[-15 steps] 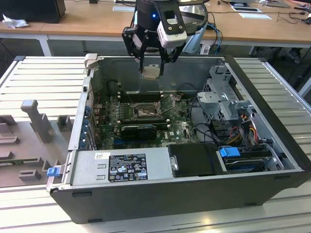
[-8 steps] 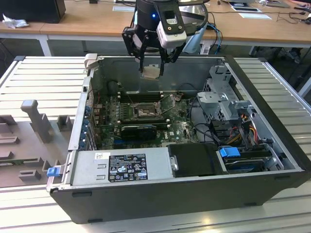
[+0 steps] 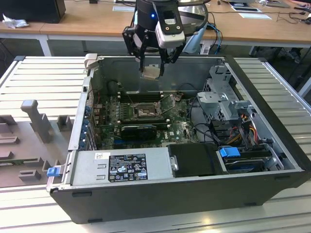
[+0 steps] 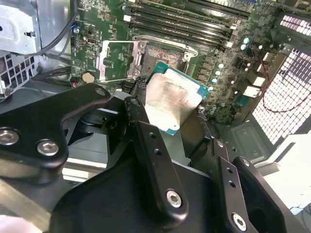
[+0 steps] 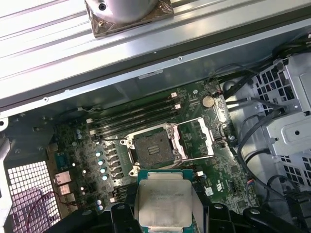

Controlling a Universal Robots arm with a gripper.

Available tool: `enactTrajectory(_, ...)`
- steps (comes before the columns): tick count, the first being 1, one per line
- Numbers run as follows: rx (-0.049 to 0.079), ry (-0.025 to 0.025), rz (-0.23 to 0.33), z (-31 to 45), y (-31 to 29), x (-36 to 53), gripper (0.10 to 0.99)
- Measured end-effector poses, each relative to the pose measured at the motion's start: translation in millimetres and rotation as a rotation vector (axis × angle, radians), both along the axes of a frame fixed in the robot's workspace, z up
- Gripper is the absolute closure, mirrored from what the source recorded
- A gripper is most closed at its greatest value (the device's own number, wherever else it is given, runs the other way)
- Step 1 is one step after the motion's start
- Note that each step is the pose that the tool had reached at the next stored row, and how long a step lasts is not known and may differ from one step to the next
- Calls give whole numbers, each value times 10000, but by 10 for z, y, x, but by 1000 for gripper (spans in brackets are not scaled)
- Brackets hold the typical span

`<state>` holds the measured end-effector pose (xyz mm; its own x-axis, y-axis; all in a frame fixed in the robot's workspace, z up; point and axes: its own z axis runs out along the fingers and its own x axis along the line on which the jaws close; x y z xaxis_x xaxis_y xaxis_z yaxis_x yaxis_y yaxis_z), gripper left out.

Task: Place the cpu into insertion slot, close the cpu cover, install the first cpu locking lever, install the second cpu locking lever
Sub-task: 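Place the cpu into insertion slot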

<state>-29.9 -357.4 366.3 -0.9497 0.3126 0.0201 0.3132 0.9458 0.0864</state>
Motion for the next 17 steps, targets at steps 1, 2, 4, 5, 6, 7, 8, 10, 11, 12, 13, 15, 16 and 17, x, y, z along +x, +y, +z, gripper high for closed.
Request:
enactTrajectory(1, 0, 1, -61, 0, 0, 0, 557)
enactTrajectory(2, 0, 0, -133, 0, 0, 0, 557)
enactTrajectory(4, 0, 1, -310, 0, 0, 0, 557)
enactTrajectory(5, 0, 1, -386, -1, 0, 0, 557)
enactTrajectory(6, -1, 1, -426, -1, 0, 0, 557)
enactTrajectory(7, -1, 2, -457, -4, 0, 0, 557)
enactTrajectory(8, 0, 2, -476, -10, 0, 0, 557)
enactTrajectory(10, 0, 2, -479, -16, 0, 0, 557)
enactTrajectory(11, 0, 12, -481, -23, 0, 0, 557)
enactTrajectory(12, 0, 25, -482, -28, 0, 0, 557)
enactTrajectory(13, -1, 38, -482, -32, 0, 0, 557)
enactTrajectory(15, -3, 58, -483, -40, 0, 0, 557)
enactTrajectory(16, -6, 59, -492, -41, 0, 0, 557)
enactTrajectory(17, -9, 60, -512, -42, 0, 0, 557)
